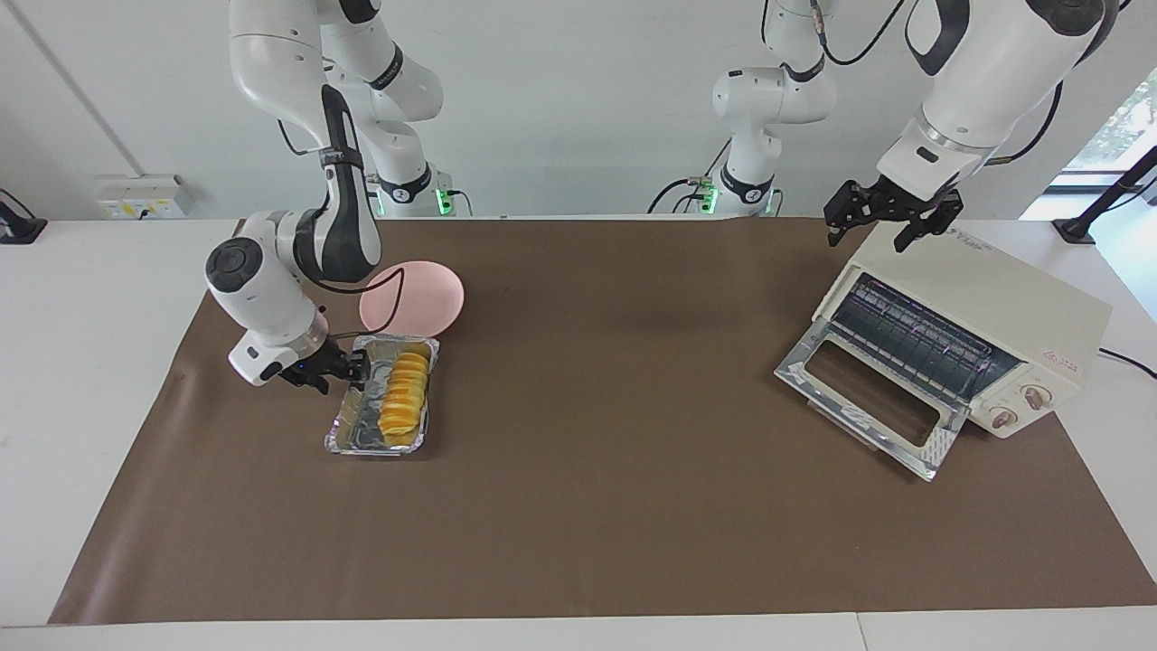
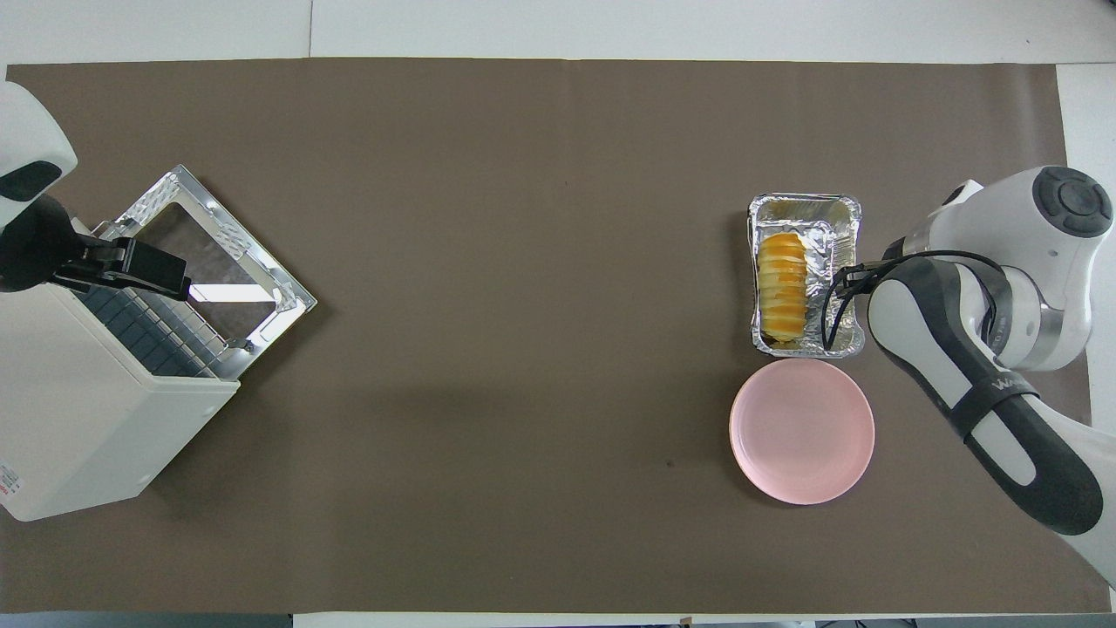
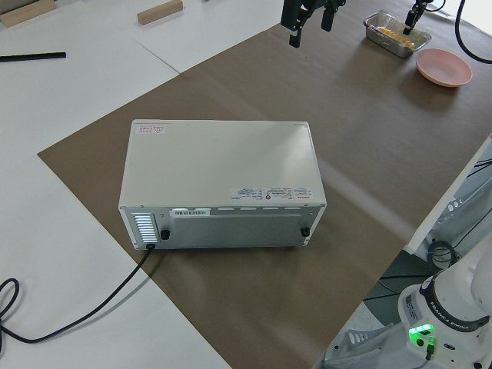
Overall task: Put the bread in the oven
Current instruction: 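Push the foil tray with the right gripper toward the toaster oven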
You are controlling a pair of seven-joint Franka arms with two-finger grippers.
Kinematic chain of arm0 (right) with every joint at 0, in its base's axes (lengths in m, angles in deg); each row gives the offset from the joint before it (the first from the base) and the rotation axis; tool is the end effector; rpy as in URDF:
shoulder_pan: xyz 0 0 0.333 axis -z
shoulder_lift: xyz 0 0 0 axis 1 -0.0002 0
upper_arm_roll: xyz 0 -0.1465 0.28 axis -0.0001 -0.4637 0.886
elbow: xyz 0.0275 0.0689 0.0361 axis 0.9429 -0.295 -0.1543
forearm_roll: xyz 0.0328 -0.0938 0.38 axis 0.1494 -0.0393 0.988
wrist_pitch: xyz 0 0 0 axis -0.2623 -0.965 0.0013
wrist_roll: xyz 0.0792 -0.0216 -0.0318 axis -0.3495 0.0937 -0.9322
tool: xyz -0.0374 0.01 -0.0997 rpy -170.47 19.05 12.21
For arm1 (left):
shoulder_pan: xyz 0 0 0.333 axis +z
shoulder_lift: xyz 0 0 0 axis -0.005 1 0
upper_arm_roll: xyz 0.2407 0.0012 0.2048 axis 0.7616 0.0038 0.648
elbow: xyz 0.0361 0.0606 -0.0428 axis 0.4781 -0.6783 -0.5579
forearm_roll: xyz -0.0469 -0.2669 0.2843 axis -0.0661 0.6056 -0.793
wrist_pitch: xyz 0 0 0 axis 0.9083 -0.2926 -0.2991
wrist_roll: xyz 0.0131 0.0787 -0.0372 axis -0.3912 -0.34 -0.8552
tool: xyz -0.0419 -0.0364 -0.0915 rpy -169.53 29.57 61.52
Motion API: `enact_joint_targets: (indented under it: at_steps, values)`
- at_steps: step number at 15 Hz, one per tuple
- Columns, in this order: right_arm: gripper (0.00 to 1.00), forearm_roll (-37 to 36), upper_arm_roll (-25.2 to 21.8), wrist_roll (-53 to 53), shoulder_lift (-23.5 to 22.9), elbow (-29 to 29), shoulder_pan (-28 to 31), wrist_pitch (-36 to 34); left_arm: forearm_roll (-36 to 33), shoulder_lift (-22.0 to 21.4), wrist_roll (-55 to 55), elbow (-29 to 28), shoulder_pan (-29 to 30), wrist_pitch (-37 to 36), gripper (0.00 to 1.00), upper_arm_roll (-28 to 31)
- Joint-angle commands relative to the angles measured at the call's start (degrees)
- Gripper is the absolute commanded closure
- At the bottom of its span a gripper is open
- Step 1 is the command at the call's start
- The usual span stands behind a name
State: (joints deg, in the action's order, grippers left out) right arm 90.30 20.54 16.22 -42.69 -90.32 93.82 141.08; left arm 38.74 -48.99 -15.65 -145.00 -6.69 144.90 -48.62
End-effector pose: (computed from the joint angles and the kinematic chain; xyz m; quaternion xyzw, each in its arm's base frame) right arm 0.5833 -0.0269 0.3090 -0.9983 -0.0460 0.0267 0.0217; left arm 0.5422 -0.0791 0.6178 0.9952 -0.0858 -0.0446 0.0138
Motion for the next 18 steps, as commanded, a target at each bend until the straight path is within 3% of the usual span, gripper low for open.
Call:
enact_joint_targets:
  at_steps: [1,8,11,14,16,18]
  values:
    - [1.0,0.02,0.48,-1.73,0.56,-0.43,0.65,0.72,-0.78,-1.06,0.43,-0.9,0.52,0.04,0.0,-0.33]
    - [1.0,2.48,0.92,3.0,-0.05,12.13,-4.0,-6.75,-0.78,-1.06,0.43,-0.9,0.52,0.04,0.0,-0.33]
    - [1.0,4.24,0.92,13.97,-1.72,17.49,-10.23,-8.77,-0.78,-1.06,0.43,-0.9,0.52,0.04,0.0,-0.33]
    - [1.0,4.33,0.92,24.43,-3.12,18.91,-16.73,-7.64,-0.78,-1.06,0.43,-0.9,0.52,0.04,0.0,-0.33]
    - [1.0,5.12,0.92,27.79,-6.63,24.34,-19.11,-8.68,-0.78,-1.06,0.43,-0.9,0.52,0.04,0.0,-0.42]
    - [1.0,6.25,0.92,28.41,-8.66,25.24,-22.27,-8.95,-0.78,-1.06,0.43,-0.9,0.52,0.04,0.0,-0.33]
